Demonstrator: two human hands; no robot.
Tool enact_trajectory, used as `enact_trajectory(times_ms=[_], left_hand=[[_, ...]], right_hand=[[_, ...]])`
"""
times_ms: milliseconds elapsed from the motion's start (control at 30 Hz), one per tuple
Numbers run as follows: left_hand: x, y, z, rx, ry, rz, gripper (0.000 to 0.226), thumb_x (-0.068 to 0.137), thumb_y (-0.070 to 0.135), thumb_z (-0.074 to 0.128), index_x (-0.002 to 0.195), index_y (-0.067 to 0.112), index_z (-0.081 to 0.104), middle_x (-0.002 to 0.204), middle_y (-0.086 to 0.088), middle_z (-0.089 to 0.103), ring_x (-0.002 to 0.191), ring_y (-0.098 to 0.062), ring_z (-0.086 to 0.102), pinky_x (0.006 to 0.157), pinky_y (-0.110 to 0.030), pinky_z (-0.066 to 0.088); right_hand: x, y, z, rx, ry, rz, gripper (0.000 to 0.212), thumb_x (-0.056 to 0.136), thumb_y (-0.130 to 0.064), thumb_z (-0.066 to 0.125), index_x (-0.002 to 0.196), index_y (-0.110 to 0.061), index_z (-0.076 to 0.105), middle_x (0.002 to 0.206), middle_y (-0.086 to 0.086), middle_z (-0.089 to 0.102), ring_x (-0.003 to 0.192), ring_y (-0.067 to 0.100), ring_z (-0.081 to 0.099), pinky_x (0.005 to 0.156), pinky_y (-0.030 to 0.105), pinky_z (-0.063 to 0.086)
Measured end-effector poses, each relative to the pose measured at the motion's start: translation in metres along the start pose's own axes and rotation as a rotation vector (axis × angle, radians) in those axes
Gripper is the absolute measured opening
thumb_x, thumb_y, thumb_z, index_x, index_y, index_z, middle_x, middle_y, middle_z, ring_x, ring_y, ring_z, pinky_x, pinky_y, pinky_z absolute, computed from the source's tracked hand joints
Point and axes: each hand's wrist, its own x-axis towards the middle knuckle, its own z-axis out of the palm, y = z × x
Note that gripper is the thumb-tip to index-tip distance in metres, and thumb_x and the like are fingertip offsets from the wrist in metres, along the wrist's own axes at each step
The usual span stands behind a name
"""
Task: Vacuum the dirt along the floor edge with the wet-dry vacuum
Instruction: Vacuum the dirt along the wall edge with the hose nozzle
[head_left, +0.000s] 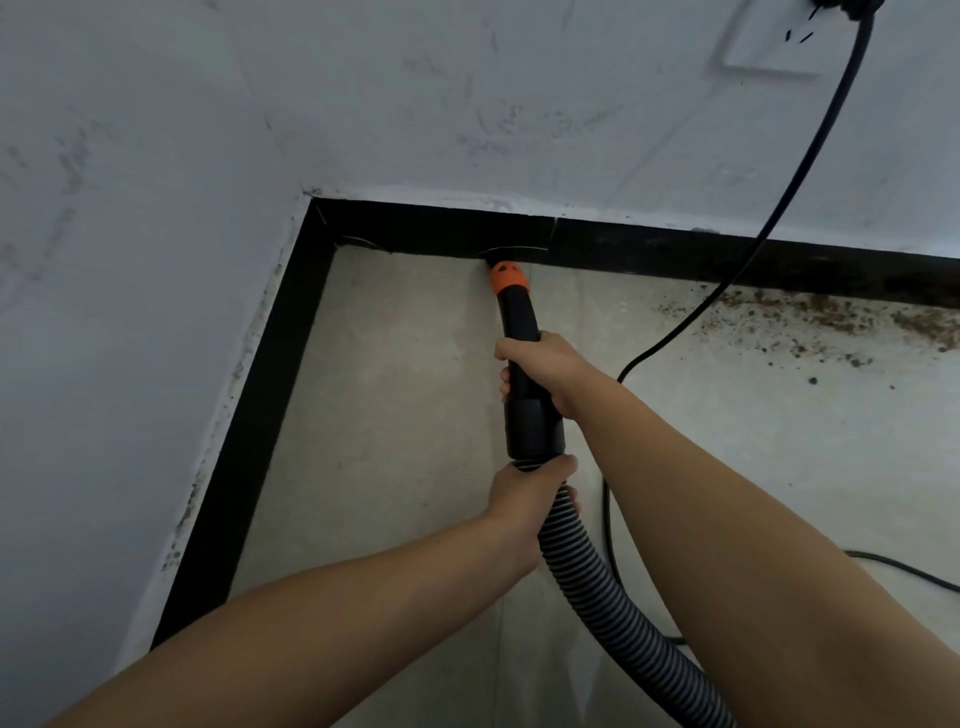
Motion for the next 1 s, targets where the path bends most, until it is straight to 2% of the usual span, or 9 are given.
enact_trajectory(times_ms=[267,400,533,833,1000], left_hand=[[-0.010,-0.014,0.003,0.004,-0.012,-0.024,0.015,0.085,0.013,0.067,0.094,0.006,0.057,0.067,-0.009,0.061,0.053,-0.019,0.057,0.052,-0.026,0.050],[-0.027,-0.028,0.016,0.063,-0.070,-0.066,0.011,0.086,0.010,0.066,0.091,0.005,0.057,0.065,-0.009,0.059,0.053,-0.019,0.056,0.051,-0.026,0.051],[-0.044,-0.044,0.033,0.133,-0.143,-0.071,0.018,0.085,0.011,0.068,0.098,0.005,0.058,0.066,-0.008,0.061,0.057,-0.020,0.059,0.059,-0.030,0.054],[-0.105,-0.090,0.055,0.188,-0.146,0.018,0.021,0.080,0.019,0.071,0.097,0.012,0.063,0.078,-0.005,0.068,0.076,-0.019,0.066,0.083,-0.037,0.055],[-0.138,-0.117,0.093,0.255,-0.227,0.115,0.011,0.080,0.020,0.072,0.079,0.017,0.062,0.075,-0.003,0.067,0.080,-0.020,0.065,0.089,-0.038,0.053]], right_hand=[[-0.017,0.004,0.001,-0.061,-0.058,0.021,0.016,0.086,-0.006,0.059,0.098,-0.008,0.048,0.067,0.009,0.055,0.051,0.018,0.054,0.053,0.029,0.052],[-0.035,0.021,-0.024,-0.008,0.026,0.037,0.018,0.086,-0.007,0.059,0.101,-0.006,0.049,0.068,0.009,0.055,0.052,0.019,0.054,0.055,0.030,0.052],[-0.060,0.032,-0.051,0.033,0.067,0.046,0.021,0.085,-0.007,0.060,0.104,-0.005,0.050,0.067,0.009,0.056,0.051,0.019,0.055,0.057,0.032,0.053],[-0.151,0.036,-0.065,-0.023,-0.136,-0.110,0.016,0.087,-0.008,0.059,0.096,-0.009,0.046,0.060,0.006,0.054,0.048,0.018,0.050,0.052,0.030,0.049],[-0.206,0.042,-0.109,0.021,-0.092,-0.231,0.009,0.088,-0.004,0.056,0.091,-0.007,0.047,0.056,0.006,0.052,0.045,0.018,0.048,0.054,0.031,0.047]])
